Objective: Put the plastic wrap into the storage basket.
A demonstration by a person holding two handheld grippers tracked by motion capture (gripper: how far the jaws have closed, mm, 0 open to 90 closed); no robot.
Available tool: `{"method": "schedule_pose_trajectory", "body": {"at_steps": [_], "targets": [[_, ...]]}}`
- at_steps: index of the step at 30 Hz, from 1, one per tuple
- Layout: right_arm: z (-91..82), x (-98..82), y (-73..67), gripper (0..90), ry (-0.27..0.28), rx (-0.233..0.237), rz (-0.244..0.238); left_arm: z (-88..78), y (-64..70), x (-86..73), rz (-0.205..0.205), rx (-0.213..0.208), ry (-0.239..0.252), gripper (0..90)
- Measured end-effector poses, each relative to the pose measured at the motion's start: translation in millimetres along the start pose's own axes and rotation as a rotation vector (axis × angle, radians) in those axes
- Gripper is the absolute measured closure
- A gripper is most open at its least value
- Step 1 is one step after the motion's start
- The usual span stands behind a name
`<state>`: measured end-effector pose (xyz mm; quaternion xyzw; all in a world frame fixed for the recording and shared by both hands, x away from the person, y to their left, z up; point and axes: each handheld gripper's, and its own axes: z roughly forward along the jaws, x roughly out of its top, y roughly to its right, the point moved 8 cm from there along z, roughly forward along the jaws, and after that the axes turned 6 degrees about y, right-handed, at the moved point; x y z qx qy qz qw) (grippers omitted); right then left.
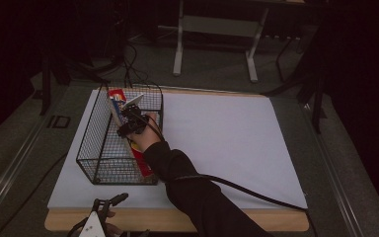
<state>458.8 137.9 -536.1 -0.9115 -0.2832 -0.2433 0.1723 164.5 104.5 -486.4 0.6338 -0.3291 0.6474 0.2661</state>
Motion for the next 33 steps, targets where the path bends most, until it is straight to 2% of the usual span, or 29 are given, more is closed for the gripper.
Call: {"method": "schedule_pose_trajectory", "body": {"at_steps": [4, 6, 7, 10, 12, 13, 16, 19, 23, 27, 29, 31, 33], "targets": [[-8.0, 4.2, 0.0, 31.2, 0.038, 0.001, -0.030, 0.5, -0.4, -0.3, 0.001, 0.001, -0.002, 0.2], [-14.4, 6.8, 0.6, 28.2, 0.064, 0.019, -0.034, 0.6, -0.6, -0.5, 0.002, 0.002, -0.003, 0.2], [-22.9, 9.5, 0.2, 23.5, 0.100, 0.036, -0.047, 0.6, -0.7, -0.4, 0.001, 0.003, -0.002, 0.2], [-37.5, 13.0, -4.3, 19.5, 0.128, 0.071, -0.081, 0.9, -0.5, -0.6, 0.003, 0.003, -0.005, 0.2], [-50.0, 15.5, -8.8, 17.3, 0.160, 0.097, -0.130, 1.3, -0.2, -0.7, 0.004, 0.003, -0.005, 0.2], [-55.7, 16.5, -9.9, 17.3, 0.174, 0.099, -0.145, 1.6, -0.2, -0.7, 0.005, 0.003, -0.006, 0.2], [-68.2, 17.4, -7.4, 17.1, 0.195, 0.065, -0.214, 2.9, -0.4, -1.2, 0.003, 0.001, -0.009, 0.2], [-78.7, 15.8, -3.1, 17.2, 0.200, 0.084, -0.221, 3.4, -0.7, -1.8, 0.005, 0.002, -0.014, 0.2], [-93.0, 13.7, 9.0, 15.8, 0.218, 0.073, -0.249, 4.2, -0.7, -2.1, 0.004, 0.003, -0.016, 0.2], [-107.0, 11.0, 29.4, 15.6, 0.236, 0.052, -0.265, 6.0, -0.8, -2.7, 0.006, 0.003, -0.020, 0.2], [-113.6, 8.7, 40.5, 15.6, 0.242, 0.053, -0.260, 6.9, -1.2, -3.2, 0.006, 0.003, -0.024, 0.2], [-119.7, 5.4, 50.3, 15.6, 0.245, 0.076, -0.231, 7.8, -1.3, -3.6, 0.006, 0.003, -0.027, 0.2], [-126.0, 1.8, 59.7, 15.6, 0.250, 0.075, -0.228, 8.1, -1.0, -3.4, 0.008, 0.004, -0.027, 0.2]]}}
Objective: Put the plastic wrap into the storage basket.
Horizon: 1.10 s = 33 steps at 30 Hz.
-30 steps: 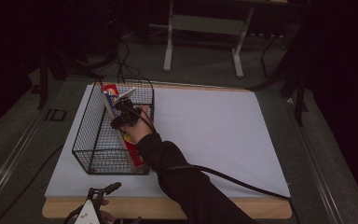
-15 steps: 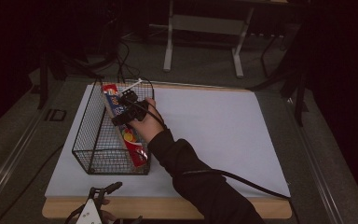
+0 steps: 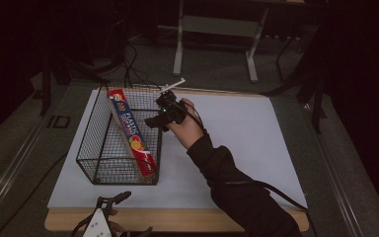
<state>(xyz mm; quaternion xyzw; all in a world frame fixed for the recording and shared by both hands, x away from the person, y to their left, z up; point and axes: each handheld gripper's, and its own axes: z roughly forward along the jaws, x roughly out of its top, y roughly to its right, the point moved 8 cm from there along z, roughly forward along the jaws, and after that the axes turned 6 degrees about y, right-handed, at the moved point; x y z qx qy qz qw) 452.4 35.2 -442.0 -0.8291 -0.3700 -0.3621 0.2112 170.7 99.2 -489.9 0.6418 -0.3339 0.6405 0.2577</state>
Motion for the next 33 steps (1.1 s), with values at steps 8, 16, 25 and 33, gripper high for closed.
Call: {"method": "schedule_pose_trajectory", "body": {"at_steps": [8, 16, 25, 33], "targets": [[-35.9, -18.7, 32.8, 15.9, 0.038, -0.023, 0.036, 0.3, -0.2, -0.5, 0.002, 0.002, -0.004, 0.2], [-63.3, -45.4, 61.5, 17.0, 0.064, -0.064, 0.063, -0.1, 0.1, -0.2, 0.006, 0.002, -0.004, 0.2], [-74.7, -84.8, 77.8, 17.0, 0.089, -0.045, 0.107, 0.6, 0.0, -0.8, 0.007, 0.001, -0.007, 0.2], [-77.3, -118.6, 80.5, 17.0, 0.110, -0.033, 0.124, 0.8, 0.5, -1.0, 0.009, -0.001, -0.009, 0.2]]}}
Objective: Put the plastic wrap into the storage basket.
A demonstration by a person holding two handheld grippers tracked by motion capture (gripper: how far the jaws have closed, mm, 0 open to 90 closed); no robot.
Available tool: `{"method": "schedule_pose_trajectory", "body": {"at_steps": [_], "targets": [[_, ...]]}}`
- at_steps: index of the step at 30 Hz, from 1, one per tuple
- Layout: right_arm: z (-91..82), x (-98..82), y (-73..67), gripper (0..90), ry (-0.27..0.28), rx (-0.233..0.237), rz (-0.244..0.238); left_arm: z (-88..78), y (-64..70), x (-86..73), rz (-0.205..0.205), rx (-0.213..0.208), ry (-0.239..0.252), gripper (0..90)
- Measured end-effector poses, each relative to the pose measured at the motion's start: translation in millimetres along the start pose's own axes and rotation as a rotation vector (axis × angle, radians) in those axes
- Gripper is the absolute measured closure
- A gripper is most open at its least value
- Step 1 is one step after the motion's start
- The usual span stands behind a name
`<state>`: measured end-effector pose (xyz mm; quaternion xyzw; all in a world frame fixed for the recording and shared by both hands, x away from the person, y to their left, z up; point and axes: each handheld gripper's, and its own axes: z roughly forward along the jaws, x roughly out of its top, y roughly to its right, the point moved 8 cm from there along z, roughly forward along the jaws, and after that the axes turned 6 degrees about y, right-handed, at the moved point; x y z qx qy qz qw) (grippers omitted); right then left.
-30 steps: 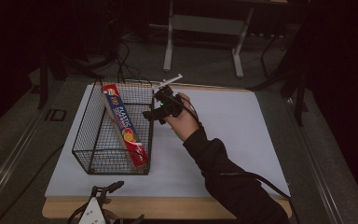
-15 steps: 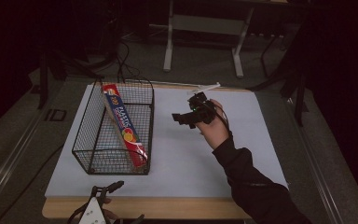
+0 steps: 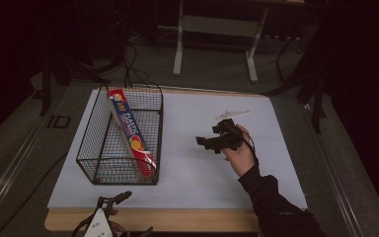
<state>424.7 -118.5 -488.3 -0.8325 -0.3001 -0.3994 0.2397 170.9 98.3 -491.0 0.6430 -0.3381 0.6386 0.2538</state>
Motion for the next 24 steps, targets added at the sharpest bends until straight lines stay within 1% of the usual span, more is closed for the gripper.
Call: {"method": "schedule_pose_trajectory", "body": {"at_steps": [1, 2, 4, 5, 6, 7, 8, 9, 11, 14, 17, 22, 24], "targets": [[0.7, -5.3, 0.9, 17.0, -0.008, -0.007, -0.009, -0.2, 0.2, 0.2, 0.001, 0.000, 0.001, 0.2], [1.5, -11.8, 1.5, 16.9, -0.013, -0.004, -0.009, -0.5, 0.1, 0.3, 0.001, 0.001, 0.001, 0.2], [3.0, -23.1, 2.2, 16.7, -0.024, 0.010, 0.005, -0.9, -0.3, 0.4, 0.000, 0.003, 0.002, 0.2], [3.7, -28.7, 2.9, 16.7, -0.028, 0.007, 0.004, -1.0, -0.4, 0.5, 0.000, 0.004, 0.003, 0.2], [3.7, -28.7, 2.9, 16.7, -0.028, 0.007, 0.004, -1.0, -0.4, 0.5, 0.000, 0.004, 0.003, 0.2], [4.2, -33.7, 3.1, 16.6, -0.025, 0.010, -0.004, -0.8, -0.6, 0.4, -0.001, 0.004, 0.003, 0.2], [5.3, -44.3, 3.4, 16.1, -0.043, 0.008, -0.020, -0.7, -0.5, 0.3, -0.001, 0.003, 0.003, 0.2], [5.2, -49.0, 4.2, 16.1, -0.047, 0.005, -0.024, -0.6, -0.3, 0.2, -0.001, 0.003, 0.001, 0.2], [4.7, -58.1, 3.4, 16.1, -0.059, 0.024, -0.004, -0.6, -0.1, 0.2, 0.001, 0.002, 0.002, 0.2], [3.3, -69.2, 3.0, 16.1, -0.065, 0.026, 0.000, -0.5, 0.1, 0.3, 0.000, 0.002, 0.001, 0.2], [3.5, -76.6, 4.8, 16.1, -0.065, 0.020, 0.011, -0.2, 0.4, 0.5, 0.001, 0.001, 0.002, 0.2], [7.7, -82.9, 4.0, 16.1, -0.066, 0.010, -0.008, -0.3, 1.2, 0.0, 0.002, -0.005, -0.002, 0.2], [9.1, -83.7, 2.2, 16.1, -0.062, 0.003, -0.029, -0.6, 2.1, -0.4, 0.007, -0.011, -0.006, 0.2]]}}
